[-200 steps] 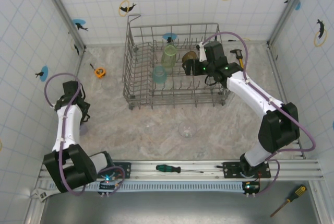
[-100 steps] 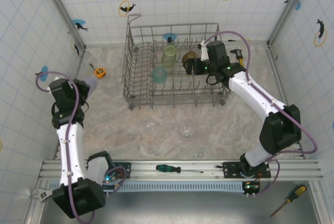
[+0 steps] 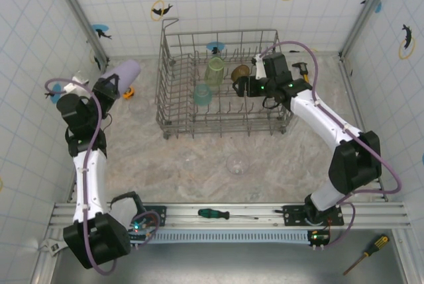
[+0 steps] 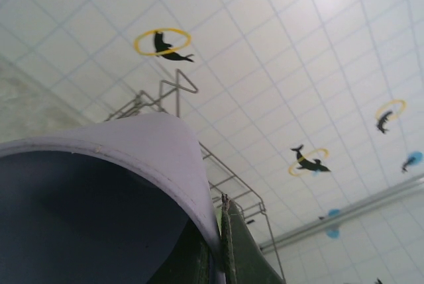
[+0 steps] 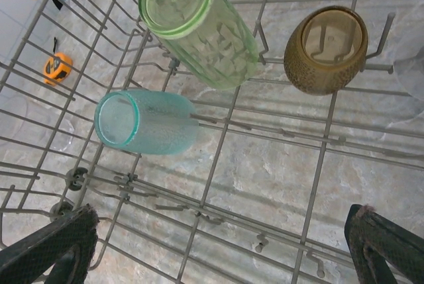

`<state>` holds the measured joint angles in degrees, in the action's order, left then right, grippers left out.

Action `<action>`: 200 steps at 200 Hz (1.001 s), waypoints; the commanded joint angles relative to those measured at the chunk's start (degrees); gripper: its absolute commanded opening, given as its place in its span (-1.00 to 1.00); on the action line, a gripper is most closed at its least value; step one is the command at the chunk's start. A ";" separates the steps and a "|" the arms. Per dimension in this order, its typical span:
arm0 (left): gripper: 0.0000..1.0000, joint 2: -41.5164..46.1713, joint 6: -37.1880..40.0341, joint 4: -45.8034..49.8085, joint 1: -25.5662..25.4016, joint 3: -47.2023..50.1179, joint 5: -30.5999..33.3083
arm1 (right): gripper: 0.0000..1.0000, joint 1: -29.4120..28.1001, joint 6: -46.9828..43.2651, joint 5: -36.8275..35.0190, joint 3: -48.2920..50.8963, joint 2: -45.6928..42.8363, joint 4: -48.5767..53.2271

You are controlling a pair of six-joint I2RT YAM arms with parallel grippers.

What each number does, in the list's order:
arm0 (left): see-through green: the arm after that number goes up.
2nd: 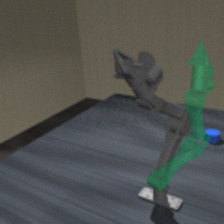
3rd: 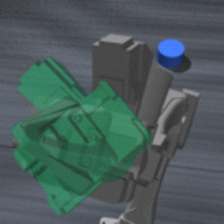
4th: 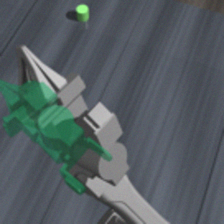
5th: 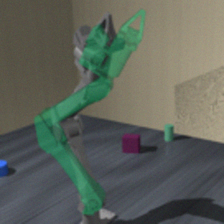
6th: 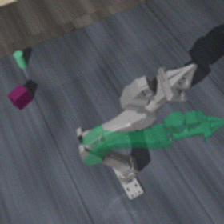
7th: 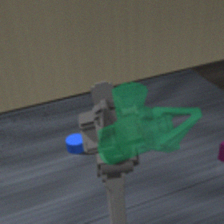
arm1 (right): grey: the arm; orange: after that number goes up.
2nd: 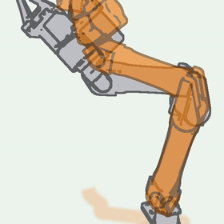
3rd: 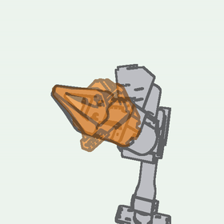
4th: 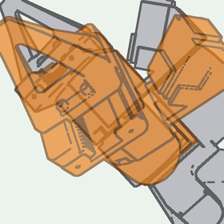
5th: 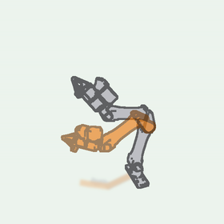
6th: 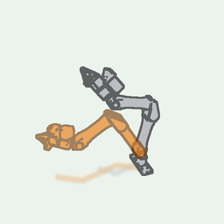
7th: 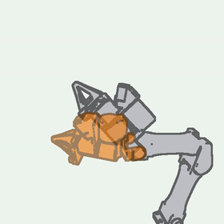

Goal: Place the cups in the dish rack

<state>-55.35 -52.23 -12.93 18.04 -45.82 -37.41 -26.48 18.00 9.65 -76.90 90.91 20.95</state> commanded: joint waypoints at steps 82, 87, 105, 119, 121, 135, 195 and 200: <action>-1.00 -11.16 0.37 -20.54 -13.01 -5.91 -11.46 | 0.99 0.67 2.63 2.15 1.43 1.77 -1.16; -1.00 -12.06 0.29 -20.52 -13.90 -6.73 -11.54 | 0.99 0.89 2.81 2.48 1.57 1.89 -1.55; -1.00 -14.68 0.28 -22.07 -16.84 -8.52 -11.91 | 0.99 2.05 3.70 4.90 1.57 2.40 -2.00; -1.00 -16.44 -0.08 -24.92 -18.47 -8.67 -11.81 | 0.99 2.97 4.55 6.84 2.13 2.35 -3.03; -1.00 -16.69 -0.27 -25.29 -18.61 -8.73 -11.70 | 0.99 3.18 4.71 7.22 2.29 2.34 -3.31; -1.00 -18.52 -1.80 -26.83 -19.64 -9.63 -12.18 | 0.99 4.36 6.48 9.83 2.97 2.18 -5.48; -1.00 -25.76 -6.86 -35.36 -26.42 -11.99 -14.24 | 0.99 6.87 14.72 14.83 10.35 -1.75 -22.37; -1.00 -26.21 -6.62 -35.38 -27.10 -12.23 -14.37 | 0.99 6.96 15.43 15.62 10.52 -1.79 -23.63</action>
<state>-79.57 -56.71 -40.77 -6.26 -54.50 -49.12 -19.84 28.75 20.67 -68.14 91.96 7.64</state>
